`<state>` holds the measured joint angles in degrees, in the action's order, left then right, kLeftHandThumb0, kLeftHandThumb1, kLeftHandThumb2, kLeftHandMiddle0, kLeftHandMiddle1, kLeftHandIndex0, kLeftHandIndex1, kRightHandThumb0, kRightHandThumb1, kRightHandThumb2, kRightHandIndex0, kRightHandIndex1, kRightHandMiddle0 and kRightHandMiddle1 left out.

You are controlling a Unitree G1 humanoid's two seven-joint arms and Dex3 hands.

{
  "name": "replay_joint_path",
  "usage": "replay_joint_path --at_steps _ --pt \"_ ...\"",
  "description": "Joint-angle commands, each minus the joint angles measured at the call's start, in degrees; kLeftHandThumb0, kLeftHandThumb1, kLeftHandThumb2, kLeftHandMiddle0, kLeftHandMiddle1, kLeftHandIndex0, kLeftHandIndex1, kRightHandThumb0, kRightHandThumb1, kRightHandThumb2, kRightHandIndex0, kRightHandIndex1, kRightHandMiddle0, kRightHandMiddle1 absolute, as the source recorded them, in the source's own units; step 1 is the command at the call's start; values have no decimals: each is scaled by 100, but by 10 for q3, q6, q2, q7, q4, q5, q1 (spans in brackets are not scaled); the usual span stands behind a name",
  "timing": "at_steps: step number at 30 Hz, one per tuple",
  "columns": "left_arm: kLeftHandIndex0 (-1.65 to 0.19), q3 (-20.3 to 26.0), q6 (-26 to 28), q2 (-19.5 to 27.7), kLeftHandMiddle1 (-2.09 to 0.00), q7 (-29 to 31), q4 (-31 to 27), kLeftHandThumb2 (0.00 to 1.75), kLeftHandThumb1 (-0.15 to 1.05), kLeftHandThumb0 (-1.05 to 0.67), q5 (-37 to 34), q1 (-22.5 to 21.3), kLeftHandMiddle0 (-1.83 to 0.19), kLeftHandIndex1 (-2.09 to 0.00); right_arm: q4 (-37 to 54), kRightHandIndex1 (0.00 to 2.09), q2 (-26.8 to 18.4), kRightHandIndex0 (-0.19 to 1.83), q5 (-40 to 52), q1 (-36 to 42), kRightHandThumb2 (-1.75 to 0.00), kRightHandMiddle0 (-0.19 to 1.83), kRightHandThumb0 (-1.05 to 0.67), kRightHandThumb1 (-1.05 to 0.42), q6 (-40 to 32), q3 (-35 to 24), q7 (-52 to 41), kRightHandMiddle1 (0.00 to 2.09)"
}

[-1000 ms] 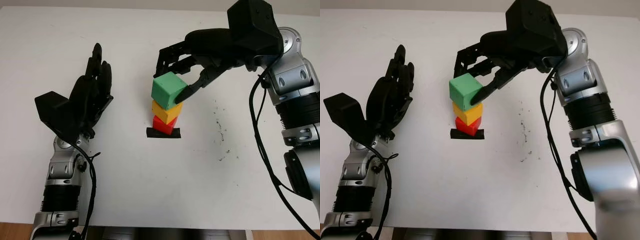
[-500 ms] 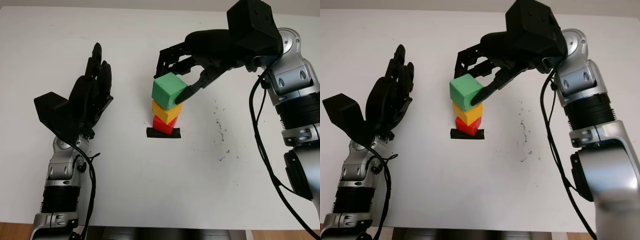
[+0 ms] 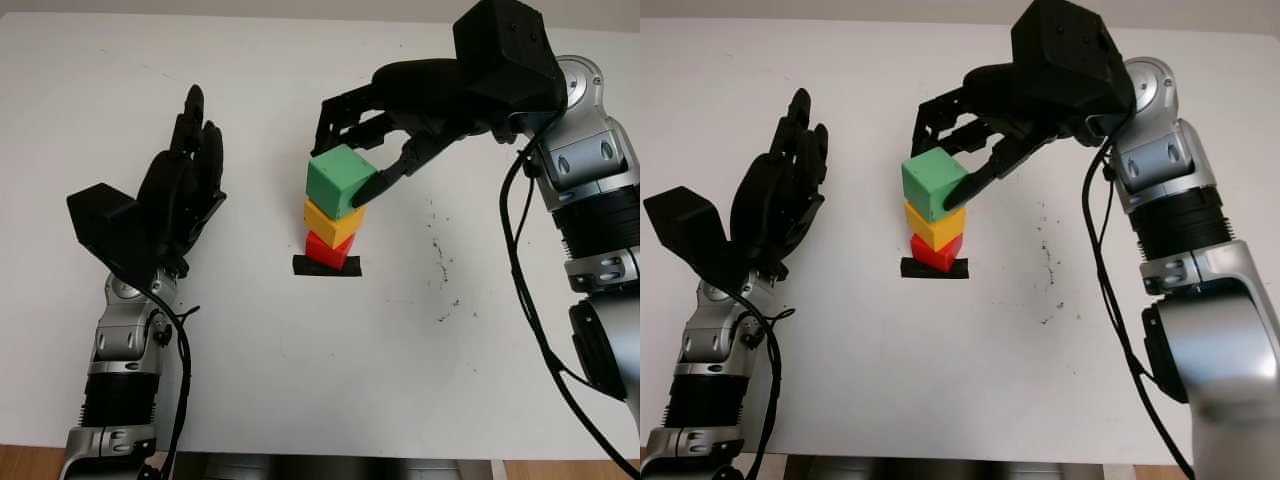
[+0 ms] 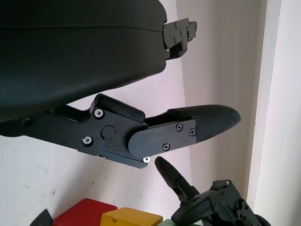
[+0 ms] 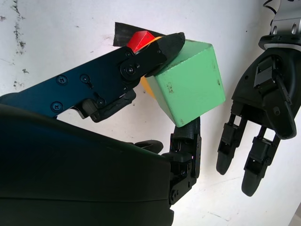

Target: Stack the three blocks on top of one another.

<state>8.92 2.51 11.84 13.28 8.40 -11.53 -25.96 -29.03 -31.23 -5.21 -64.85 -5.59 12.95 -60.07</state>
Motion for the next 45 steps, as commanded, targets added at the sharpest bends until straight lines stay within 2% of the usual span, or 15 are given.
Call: replay_joint_path --at_steps 1,16,20,34,38,45 --pt "19 -1 0 4 -5 1 -13 62 105 -80 1 10 19 -5 8 2 -6 37 0 4 -5 32 -45 -96 9 -5 2 164" --pt "18 -3 7 1 -5 -1 -26 63 105 -78 2 16 18 -5 16 2 -6 37 2 16 -5 32 -46 -95 9 -5 1 162" --pt "18 -1 6 1 -5 1 -28 63 105 -78 -1 20 19 -5 8 3 -5 38 3 22 -5 33 -48 -95 32 -6 3 162" --pt "19 0 8 0 -5 3 -28 63 105 -78 -3 21 19 -5 22 2 -6 37 -23 32 -5 37 -52 -92 15 4 3 159" --pt "19 -1 7 3 -5 2 -27 63 105 -79 1 21 19 -5 18 1 -8 35 -23 30 -5 20 -57 -89 21 5 -3 142" --pt "19 -2 10 3 -5 -1 -26 62 105 -78 3 20 19 -5 52 0 -18 12 -35 42 -5 -8 -66 -84 32 11 -8 100"
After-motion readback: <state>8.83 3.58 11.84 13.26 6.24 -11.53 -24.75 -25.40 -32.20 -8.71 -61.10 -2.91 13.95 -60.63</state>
